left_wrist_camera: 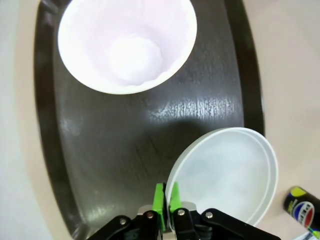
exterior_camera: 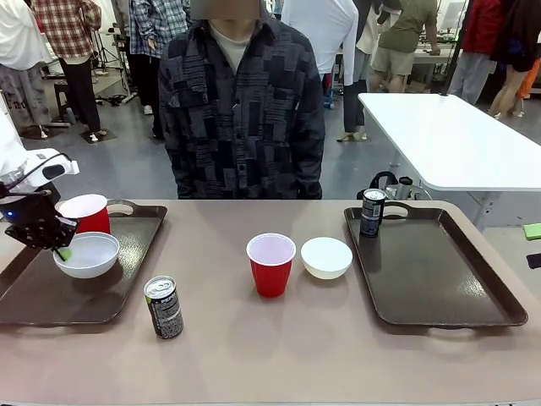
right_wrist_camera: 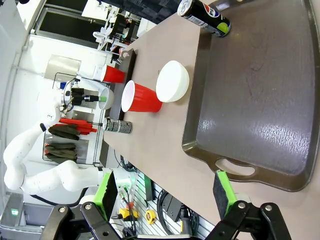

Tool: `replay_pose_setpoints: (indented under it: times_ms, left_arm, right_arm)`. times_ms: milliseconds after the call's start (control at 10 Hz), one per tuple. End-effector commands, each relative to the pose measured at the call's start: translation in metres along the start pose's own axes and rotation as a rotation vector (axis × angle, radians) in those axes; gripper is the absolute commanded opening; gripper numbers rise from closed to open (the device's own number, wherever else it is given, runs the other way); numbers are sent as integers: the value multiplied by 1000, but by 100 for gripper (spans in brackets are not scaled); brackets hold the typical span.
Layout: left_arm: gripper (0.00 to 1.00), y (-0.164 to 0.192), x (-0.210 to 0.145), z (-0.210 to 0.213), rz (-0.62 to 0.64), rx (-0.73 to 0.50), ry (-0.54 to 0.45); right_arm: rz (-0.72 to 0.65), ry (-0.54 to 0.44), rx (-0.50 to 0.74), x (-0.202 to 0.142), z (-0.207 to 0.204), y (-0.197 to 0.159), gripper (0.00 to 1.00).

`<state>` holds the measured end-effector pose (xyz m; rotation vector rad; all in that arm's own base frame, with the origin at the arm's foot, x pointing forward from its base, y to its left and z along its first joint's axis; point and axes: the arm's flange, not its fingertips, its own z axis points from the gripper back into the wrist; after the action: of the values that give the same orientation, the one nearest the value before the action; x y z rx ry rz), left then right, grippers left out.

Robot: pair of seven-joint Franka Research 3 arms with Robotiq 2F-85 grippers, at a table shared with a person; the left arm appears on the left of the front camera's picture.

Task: Prepare tableware on both trays.
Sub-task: Pick up a Picnic Bowl from the table and place it on a Handle tray.

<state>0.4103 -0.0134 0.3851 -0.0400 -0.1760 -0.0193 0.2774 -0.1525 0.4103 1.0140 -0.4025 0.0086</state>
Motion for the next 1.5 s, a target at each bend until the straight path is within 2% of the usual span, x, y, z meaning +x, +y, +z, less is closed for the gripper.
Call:
replay_pose_setpoints:
  times_ms: [0,300,600,700,900,1000,1300,1400]
  left_arm:
    - [4,2,3,-10,48,-4,-1]
    - [4,7,5,-23,63,12,14]
    - [97,5,2,-21,49,20,9]
    - [100,4,2,-19,48,20,12]
    - [100,1,-4,-5,33,10,33]
    - [56,-4,-8,6,18,31,37]
    - [85,-23,-16,29,6,62,51]
    - [82,-27,-16,33,13,64,41]
  right_arm:
    - [6,-8,18,1,0,-1,100]
    - [6,-8,18,1,0,-1,100]
    - [6,-8,18,1,0,-1,100]
    - [6,-8,18,1,0,-1,100]
    - [6,-8,18,1,0,-1,100]
    - [6,-8,18,1,0,-1,100]
    - [6,-8,18,1,0,-1,100]
    - [6,-8,18,1,0,-1,100]
